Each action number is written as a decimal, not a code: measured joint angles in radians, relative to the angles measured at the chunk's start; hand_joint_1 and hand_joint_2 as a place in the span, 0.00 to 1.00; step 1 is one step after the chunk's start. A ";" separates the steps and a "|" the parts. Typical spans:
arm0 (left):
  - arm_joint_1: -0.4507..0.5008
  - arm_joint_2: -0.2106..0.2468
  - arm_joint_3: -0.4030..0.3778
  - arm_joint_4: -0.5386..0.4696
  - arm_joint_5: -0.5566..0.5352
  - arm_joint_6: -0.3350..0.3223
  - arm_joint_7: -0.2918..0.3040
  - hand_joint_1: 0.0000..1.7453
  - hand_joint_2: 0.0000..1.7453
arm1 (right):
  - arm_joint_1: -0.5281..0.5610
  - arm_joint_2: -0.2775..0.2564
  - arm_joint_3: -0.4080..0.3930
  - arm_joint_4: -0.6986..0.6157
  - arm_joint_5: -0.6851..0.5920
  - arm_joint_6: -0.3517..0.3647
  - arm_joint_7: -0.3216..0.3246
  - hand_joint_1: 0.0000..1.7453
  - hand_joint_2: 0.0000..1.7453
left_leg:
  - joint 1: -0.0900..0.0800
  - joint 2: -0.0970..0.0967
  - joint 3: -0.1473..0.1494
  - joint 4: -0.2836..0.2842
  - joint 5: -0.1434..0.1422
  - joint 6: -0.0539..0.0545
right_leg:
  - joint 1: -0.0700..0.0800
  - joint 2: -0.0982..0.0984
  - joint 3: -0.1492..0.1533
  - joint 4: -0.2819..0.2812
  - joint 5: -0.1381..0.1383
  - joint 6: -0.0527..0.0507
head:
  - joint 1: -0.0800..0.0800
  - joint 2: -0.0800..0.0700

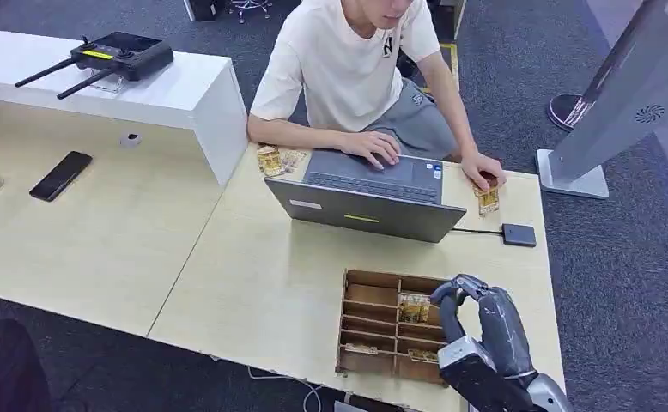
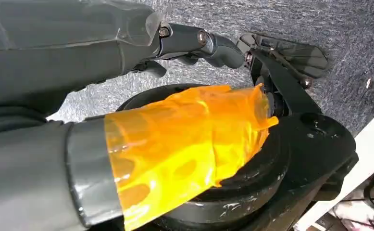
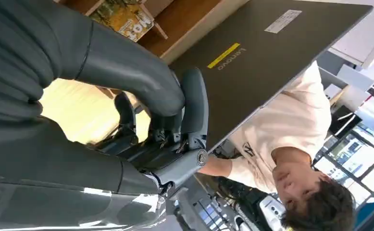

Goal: Pass the card to the sensor for recognition and then transmit it.

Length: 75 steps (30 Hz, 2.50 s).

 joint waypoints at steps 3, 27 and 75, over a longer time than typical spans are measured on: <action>0.000 -0.002 0.003 0.000 0.008 0.002 0.000 0.00 0.00 | 0.015 -0.009 0.000 -0.018 0.010 -0.004 0.006 0.52 1.00 | 0.000 0.000 0.000 0.000 0.000 0.000 | 0.000 0.000 0.000 0.000 0.000 0.000 | 0.000 0.000; -0.007 -0.005 0.005 0.000 0.061 0.011 0.031 0.00 0.00 | 0.112 -0.081 0.050 -0.075 0.094 -0.007 0.071 0.54 1.00 | 0.000 0.000 0.000 0.000 0.000 0.000 | 0.000 0.000 0.000 0.000 0.000 0.000 | 0.000 0.000; -0.007 0.008 -0.030 0.000 0.058 -0.002 0.034 0.00 0.00 | 0.082 -0.215 0.195 0.011 0.355 -0.118 0.092 0.48 1.00 | 0.000 0.000 0.000 0.000 -0.001 0.000 | 0.000 0.000 0.000 0.000 0.000 0.000 | 0.000 0.000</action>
